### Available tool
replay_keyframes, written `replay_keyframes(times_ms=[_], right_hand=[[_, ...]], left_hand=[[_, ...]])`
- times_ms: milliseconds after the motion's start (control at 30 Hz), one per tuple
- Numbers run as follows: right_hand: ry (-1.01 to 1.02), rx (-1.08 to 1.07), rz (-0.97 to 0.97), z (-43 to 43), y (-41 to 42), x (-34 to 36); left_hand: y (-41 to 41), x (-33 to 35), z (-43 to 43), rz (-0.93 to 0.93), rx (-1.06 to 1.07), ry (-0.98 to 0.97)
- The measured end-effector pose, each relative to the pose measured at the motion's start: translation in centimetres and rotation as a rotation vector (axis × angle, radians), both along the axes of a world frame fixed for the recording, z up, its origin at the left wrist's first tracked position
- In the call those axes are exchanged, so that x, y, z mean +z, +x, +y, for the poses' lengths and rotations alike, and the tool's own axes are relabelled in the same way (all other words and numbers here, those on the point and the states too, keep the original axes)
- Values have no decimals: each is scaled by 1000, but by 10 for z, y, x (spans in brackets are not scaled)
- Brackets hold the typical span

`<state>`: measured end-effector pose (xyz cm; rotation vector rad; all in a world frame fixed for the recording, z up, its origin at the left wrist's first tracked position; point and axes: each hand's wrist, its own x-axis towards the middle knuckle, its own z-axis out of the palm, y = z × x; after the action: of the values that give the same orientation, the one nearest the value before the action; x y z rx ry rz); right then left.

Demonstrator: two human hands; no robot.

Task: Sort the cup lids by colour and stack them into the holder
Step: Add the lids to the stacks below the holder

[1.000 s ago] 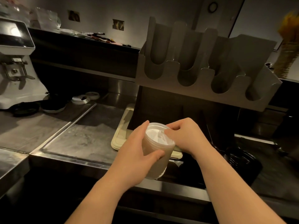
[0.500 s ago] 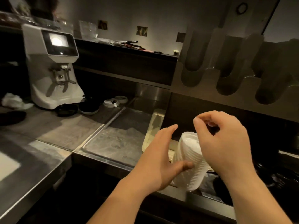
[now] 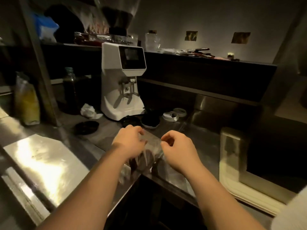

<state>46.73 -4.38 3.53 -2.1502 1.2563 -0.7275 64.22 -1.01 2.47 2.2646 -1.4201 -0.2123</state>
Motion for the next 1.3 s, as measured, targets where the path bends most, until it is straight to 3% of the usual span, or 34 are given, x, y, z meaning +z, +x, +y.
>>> replay_keyframes(times_ms=[200, 400, 567, 700, 867, 1100, 1300], right_hand=[[17, -2, 132, -72, 73, -24], [38, -51, 199, -129, 112, -37], [98, -85, 246, -153, 138, -43], [138, -133, -36, -138, 123, -39], [346, -193, -519, -90, 74, -17], [468, -173, -970, 2, -42, 16], [382, -274, -1120, 53, -114, 37]], left_hand=[[45, -24, -46, -18, 86, -53], [53, -43, -72, -129, 71, 139], [55, -43, -73, -262, 155, 81], [60, -39, -72, -183, 245, -151], [39, -27, -71, 163, 218, -667], [-66, 27, -48, 469, -85, -917], [-162, 64, 1, 870, -250, -979]])
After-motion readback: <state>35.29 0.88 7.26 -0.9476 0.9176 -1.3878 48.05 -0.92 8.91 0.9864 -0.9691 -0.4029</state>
